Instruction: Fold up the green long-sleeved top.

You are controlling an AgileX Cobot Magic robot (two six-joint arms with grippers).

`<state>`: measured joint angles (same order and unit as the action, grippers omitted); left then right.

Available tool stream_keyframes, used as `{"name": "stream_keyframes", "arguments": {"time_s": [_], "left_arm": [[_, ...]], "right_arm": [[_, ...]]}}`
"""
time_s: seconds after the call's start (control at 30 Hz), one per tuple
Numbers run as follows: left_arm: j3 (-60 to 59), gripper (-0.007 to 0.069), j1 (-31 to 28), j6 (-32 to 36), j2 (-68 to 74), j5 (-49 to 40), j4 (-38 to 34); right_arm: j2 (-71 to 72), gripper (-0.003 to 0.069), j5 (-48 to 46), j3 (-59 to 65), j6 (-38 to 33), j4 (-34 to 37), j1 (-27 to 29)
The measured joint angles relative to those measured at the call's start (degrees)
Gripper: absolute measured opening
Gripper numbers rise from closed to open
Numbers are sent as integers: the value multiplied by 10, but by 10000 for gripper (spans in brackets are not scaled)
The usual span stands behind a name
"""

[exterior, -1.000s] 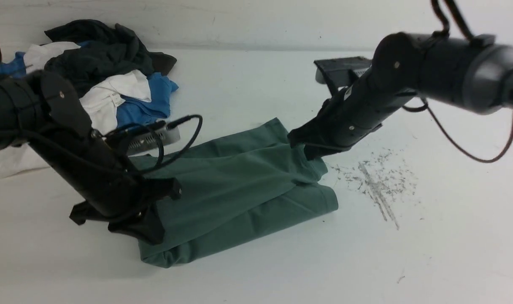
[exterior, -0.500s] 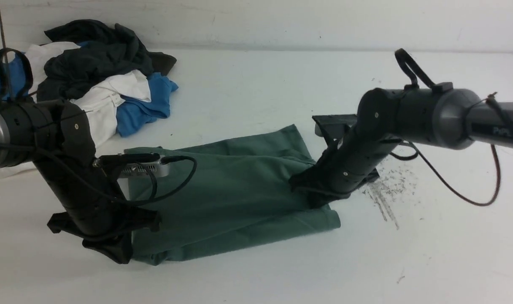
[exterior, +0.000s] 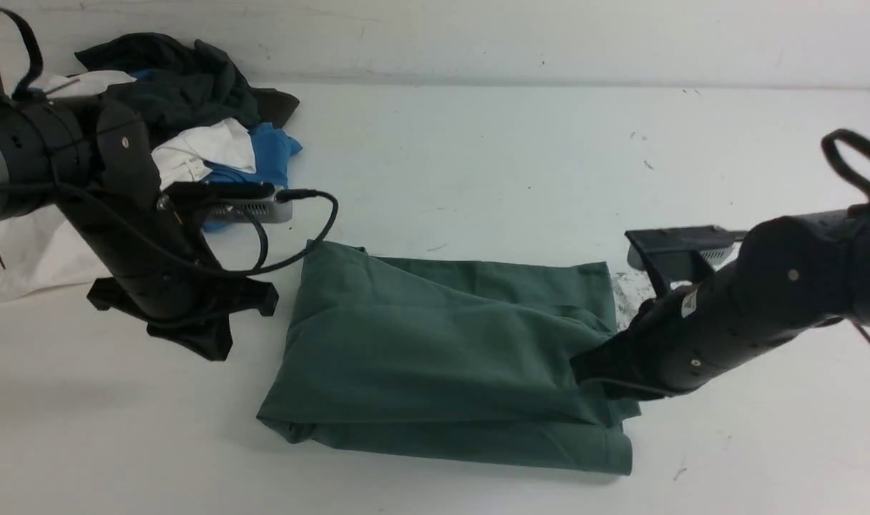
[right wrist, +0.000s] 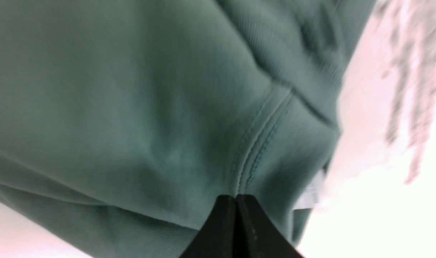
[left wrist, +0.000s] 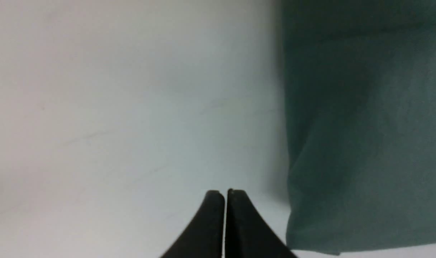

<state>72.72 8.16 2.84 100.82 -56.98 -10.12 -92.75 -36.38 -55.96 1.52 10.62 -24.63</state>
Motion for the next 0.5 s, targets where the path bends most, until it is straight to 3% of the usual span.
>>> {"name": "stream_keyframes", "arguments": {"time_s": [0.2, 0.33, 0.5], "left_arm": [[40, -4, 0, 1, -65, -32, 1], [44, -4, 0, 4, -109, -41, 1], [44, -4, 0, 5, -116, -45, 0]], "right_arm": [[123, -15, -41, 0, 22, -60, 0], [265, -15, -112, 9, 38, -106, 0], [439, -15, -130, 63, 44, -132, 0]]}}
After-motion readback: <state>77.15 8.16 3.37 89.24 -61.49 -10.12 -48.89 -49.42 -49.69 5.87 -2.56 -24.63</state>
